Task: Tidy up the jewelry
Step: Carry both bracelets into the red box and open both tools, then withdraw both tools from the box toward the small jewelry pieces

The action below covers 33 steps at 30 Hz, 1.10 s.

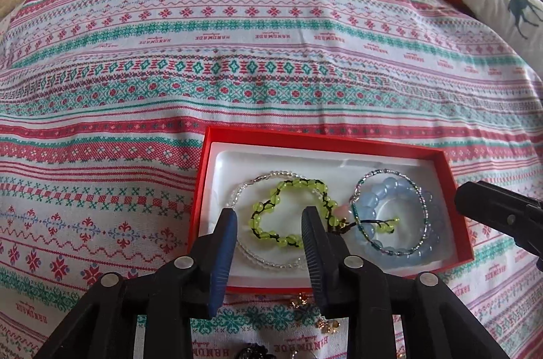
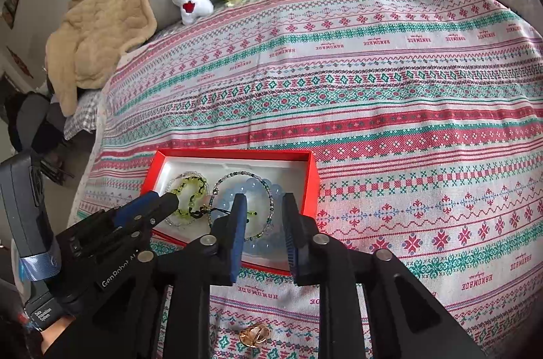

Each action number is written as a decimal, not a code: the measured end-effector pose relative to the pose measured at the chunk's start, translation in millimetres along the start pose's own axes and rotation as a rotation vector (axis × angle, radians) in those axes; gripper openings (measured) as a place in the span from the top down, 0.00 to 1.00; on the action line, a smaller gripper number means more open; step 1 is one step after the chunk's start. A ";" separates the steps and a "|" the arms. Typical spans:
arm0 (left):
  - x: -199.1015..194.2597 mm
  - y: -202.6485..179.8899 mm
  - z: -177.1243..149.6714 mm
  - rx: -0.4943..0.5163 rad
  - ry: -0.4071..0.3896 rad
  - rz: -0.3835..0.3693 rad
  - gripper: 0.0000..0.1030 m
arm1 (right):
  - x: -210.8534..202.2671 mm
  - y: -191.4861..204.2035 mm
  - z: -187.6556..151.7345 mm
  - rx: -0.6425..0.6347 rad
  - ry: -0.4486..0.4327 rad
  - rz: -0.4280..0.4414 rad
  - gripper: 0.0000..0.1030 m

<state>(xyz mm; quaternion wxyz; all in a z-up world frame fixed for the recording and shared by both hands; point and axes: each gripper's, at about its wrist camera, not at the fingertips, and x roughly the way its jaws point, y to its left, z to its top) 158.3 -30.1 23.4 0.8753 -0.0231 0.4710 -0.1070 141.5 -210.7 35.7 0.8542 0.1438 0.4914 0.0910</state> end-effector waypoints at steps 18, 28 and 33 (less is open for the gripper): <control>-45.0 2.2 -30.7 0.048 -0.013 0.005 0.18 | -47.7 -3.3 -27.5 -0.043 -0.028 -0.019 0.39; -49.1 10.9 -58.8 0.083 0.053 0.012 0.14 | -53.7 1.5 -59.9 -0.115 0.014 -0.065 0.35; -51.1 15.8 -74.8 0.117 0.077 0.020 0.13 | -51.4 4.5 -79.8 -0.164 0.044 -0.095 0.33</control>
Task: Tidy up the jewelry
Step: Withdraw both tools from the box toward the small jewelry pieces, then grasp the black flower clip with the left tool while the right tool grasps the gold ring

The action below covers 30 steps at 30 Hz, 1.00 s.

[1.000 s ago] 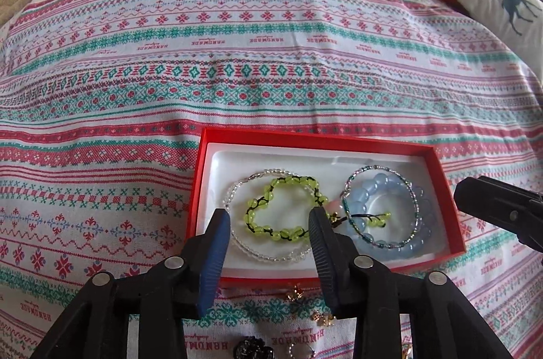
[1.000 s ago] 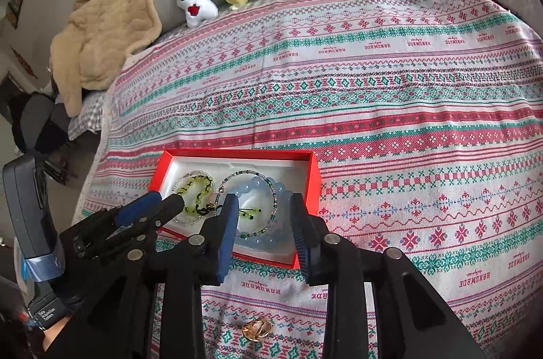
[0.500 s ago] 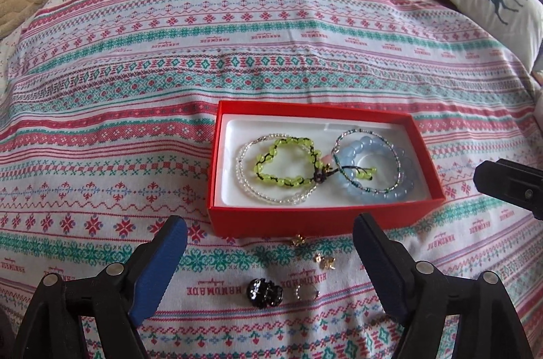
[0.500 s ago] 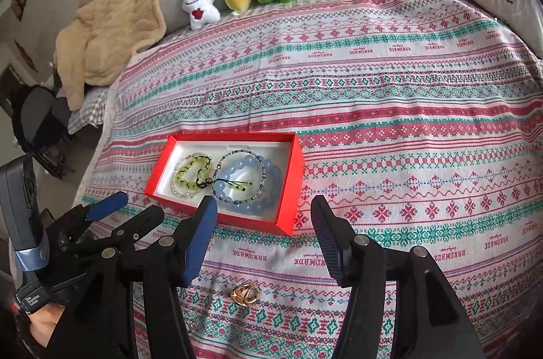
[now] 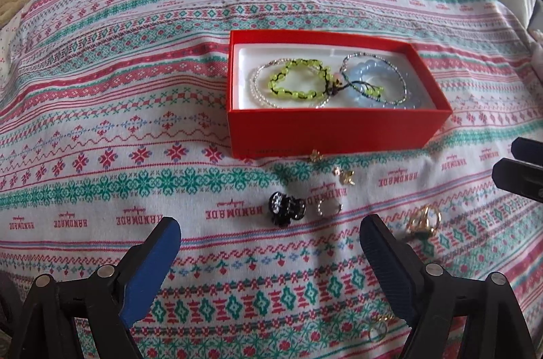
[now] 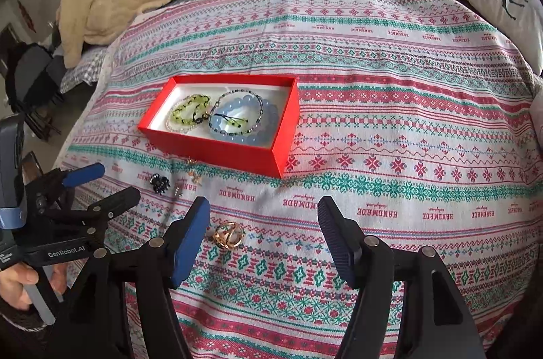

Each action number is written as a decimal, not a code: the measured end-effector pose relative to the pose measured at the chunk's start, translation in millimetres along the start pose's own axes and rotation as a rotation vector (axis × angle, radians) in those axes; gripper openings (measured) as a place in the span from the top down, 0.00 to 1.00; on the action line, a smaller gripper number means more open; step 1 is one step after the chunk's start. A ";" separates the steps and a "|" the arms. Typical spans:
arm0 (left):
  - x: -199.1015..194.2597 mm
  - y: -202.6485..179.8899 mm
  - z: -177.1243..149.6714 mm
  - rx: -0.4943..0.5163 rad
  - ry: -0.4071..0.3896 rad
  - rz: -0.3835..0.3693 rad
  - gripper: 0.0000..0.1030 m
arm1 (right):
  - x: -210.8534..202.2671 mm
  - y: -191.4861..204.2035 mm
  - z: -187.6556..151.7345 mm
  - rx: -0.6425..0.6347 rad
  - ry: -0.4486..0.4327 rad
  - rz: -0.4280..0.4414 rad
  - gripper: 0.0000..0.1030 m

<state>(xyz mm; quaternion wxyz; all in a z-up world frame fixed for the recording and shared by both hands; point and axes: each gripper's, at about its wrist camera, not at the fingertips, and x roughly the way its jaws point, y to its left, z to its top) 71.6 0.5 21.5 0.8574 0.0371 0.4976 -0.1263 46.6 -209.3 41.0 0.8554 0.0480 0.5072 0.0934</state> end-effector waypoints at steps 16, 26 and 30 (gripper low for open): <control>27.6 12.2 -51.1 0.091 0.102 0.061 0.12 | 28.2 13.1 -44.1 -0.088 0.104 -0.057 0.33; 38.5 15.6 -54.2 0.128 -0.032 0.052 0.01 | 62.2 35.6 -62.9 -0.217 0.062 -0.150 0.26; 42.8 16.6 -47.6 0.128 -0.038 0.047 0.01 | 67.6 37.2 -61.5 -0.218 0.019 -0.142 0.26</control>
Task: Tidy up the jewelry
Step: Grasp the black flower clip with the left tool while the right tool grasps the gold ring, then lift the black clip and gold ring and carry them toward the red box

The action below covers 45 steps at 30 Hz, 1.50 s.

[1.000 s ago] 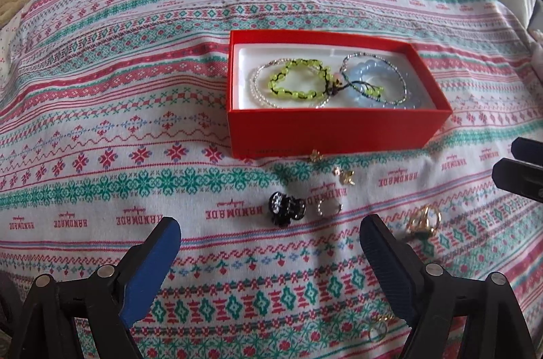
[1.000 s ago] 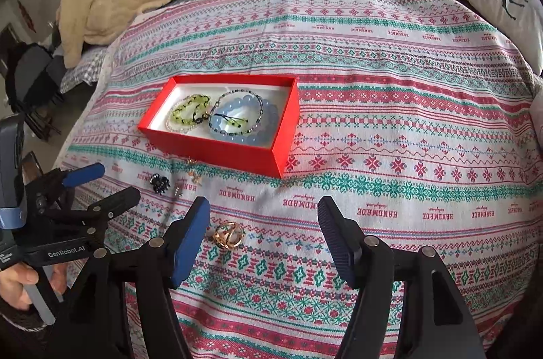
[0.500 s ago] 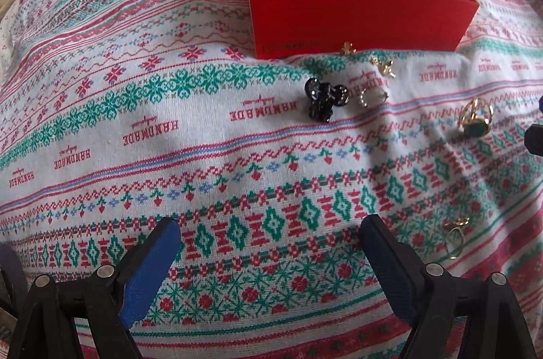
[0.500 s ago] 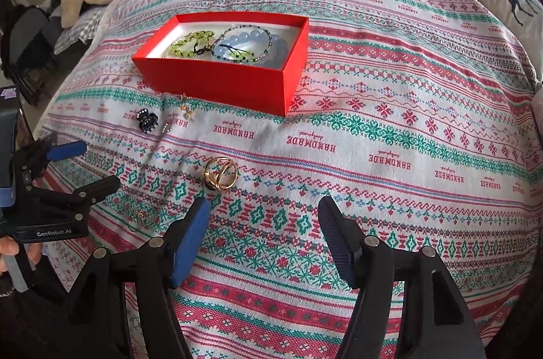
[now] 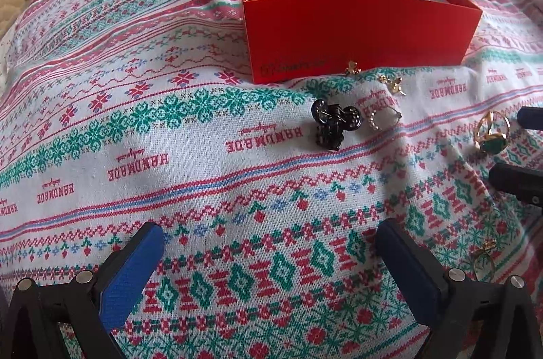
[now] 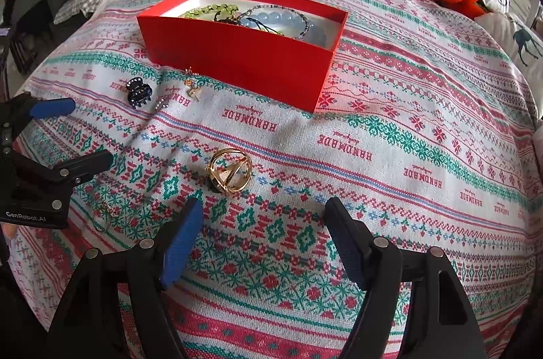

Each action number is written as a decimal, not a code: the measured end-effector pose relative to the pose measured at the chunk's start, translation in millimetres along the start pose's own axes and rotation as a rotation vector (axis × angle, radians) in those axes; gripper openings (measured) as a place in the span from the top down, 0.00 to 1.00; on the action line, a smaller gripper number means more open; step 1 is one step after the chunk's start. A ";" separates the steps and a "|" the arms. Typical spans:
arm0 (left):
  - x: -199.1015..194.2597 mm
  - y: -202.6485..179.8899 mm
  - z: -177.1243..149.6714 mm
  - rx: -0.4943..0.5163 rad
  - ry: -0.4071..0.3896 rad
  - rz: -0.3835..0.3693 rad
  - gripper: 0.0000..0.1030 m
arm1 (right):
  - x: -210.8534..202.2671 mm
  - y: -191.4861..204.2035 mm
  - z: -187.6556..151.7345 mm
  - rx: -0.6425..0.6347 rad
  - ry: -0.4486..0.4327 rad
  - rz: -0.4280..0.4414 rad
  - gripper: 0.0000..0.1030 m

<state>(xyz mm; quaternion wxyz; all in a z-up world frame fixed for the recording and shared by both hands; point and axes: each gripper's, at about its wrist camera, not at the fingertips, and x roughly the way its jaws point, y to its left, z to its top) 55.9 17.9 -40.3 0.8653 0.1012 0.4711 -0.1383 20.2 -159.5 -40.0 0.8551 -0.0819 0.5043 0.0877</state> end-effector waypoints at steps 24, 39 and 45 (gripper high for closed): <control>4.7 -8.2 22.0 -0.017 -0.026 -0.021 0.17 | 2.3 14.0 19.1 -0.021 -0.036 0.060 0.71; 5.9 -26.7 37.0 -0.008 -0.036 -0.034 0.71 | -8.2 -1.2 14.0 0.012 -0.032 0.061 0.71; 5.7 -28.4 37.5 0.000 -0.034 -0.033 0.89 | -9.1 -2.0 14.4 0.014 -0.031 0.058 0.71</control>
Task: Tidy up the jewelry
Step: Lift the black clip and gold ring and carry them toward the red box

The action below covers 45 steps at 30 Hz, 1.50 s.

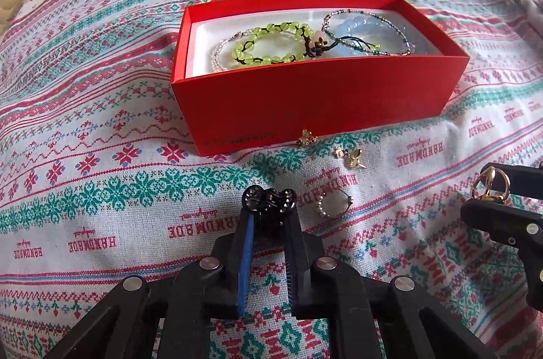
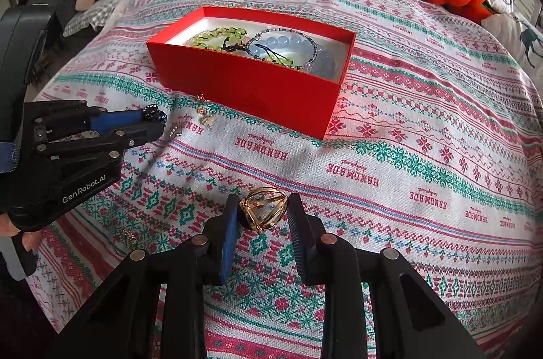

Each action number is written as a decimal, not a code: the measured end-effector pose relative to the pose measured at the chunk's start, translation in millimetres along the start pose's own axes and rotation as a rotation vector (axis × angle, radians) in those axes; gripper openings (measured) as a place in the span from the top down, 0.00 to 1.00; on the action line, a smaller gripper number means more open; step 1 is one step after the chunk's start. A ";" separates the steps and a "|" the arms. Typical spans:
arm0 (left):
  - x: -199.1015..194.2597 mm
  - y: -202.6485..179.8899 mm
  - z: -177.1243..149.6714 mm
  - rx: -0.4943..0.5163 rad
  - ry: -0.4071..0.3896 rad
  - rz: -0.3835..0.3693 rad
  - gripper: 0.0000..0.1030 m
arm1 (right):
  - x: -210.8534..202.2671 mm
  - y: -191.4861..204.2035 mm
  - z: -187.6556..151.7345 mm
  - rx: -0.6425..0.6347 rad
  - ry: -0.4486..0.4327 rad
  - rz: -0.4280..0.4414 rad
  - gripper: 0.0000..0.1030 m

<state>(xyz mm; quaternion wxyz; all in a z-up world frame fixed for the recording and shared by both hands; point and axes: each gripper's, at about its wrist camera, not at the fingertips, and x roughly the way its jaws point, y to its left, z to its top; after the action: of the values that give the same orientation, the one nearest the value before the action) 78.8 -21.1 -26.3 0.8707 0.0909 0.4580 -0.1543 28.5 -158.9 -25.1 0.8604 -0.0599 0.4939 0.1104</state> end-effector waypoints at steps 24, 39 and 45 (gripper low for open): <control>-37.1 9.1 20.3 -0.066 -0.031 -0.028 0.89 | -24.7 -7.5 28.9 0.074 -0.048 0.034 0.71; -49.5 13.5 55.3 -0.094 -0.089 -0.048 0.89 | -36.5 -25.2 60.2 0.143 -0.098 0.049 0.71; -35.7 11.6 69.3 -0.110 -0.091 -0.050 0.89 | -30.3 -31.4 71.6 0.180 -0.099 0.061 0.71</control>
<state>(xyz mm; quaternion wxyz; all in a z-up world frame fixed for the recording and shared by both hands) 117.2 -24.4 42.5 0.8902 0.0244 0.4278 -0.1545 81.4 -178.1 37.1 0.8820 0.0381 0.4601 0.0945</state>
